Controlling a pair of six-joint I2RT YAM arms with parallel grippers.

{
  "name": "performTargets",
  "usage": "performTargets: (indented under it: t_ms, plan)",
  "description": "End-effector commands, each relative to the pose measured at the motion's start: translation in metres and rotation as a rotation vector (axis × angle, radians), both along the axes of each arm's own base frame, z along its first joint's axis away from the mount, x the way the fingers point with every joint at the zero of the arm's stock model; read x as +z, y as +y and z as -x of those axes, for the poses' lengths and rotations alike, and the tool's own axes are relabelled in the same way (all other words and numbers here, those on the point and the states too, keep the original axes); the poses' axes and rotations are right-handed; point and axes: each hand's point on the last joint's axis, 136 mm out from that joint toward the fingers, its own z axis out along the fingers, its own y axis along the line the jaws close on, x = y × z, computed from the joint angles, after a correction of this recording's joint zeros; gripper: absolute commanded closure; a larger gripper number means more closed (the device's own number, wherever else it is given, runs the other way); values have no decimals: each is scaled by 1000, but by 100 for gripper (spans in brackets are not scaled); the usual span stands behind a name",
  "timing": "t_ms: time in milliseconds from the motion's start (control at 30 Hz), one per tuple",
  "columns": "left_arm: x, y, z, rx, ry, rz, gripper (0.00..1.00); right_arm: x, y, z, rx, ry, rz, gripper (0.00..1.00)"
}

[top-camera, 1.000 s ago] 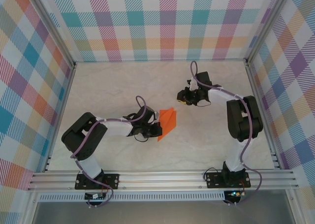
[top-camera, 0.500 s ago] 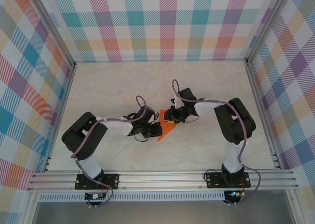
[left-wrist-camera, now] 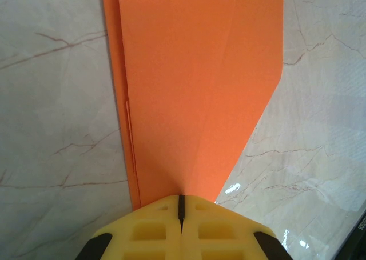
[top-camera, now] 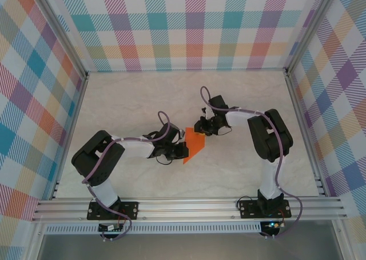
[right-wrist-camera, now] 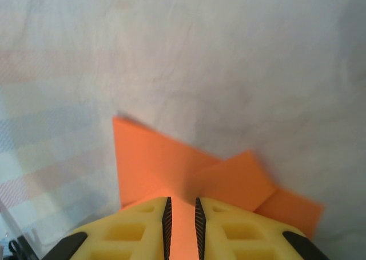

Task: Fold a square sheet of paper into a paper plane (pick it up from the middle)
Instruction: Fourth fold the wing at the center of the table.

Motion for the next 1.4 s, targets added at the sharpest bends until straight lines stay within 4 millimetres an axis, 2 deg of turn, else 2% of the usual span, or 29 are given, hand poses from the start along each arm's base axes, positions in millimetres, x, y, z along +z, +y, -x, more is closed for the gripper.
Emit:
performTargets:
  t_ms: [0,233,333,533,700,800,1067,1367]
  plan:
    - [-65,61,58,6,221,-282,96,-11,-16,-17,-25,-11,56,79]
    - [-63,61,57,6,219,-280,96,-6,-28,-37,-63,-15,41,78]
    - [-61,60,56,8,213,-276,96,7,-28,-40,-61,-40,23,78]
    - [-54,56,52,7,200,-262,95,48,-33,-40,-54,-121,8,75]
    - [-40,48,44,6,172,-235,95,73,-37,-17,-58,-145,-34,69]
    - [-28,42,38,10,146,-208,94,77,-40,1,-66,-142,-56,64]
    - [-8,33,28,16,108,-174,91,67,-52,37,-93,-95,-62,50]
    - [3,31,21,37,80,-169,88,55,-52,55,-100,-46,-97,42]
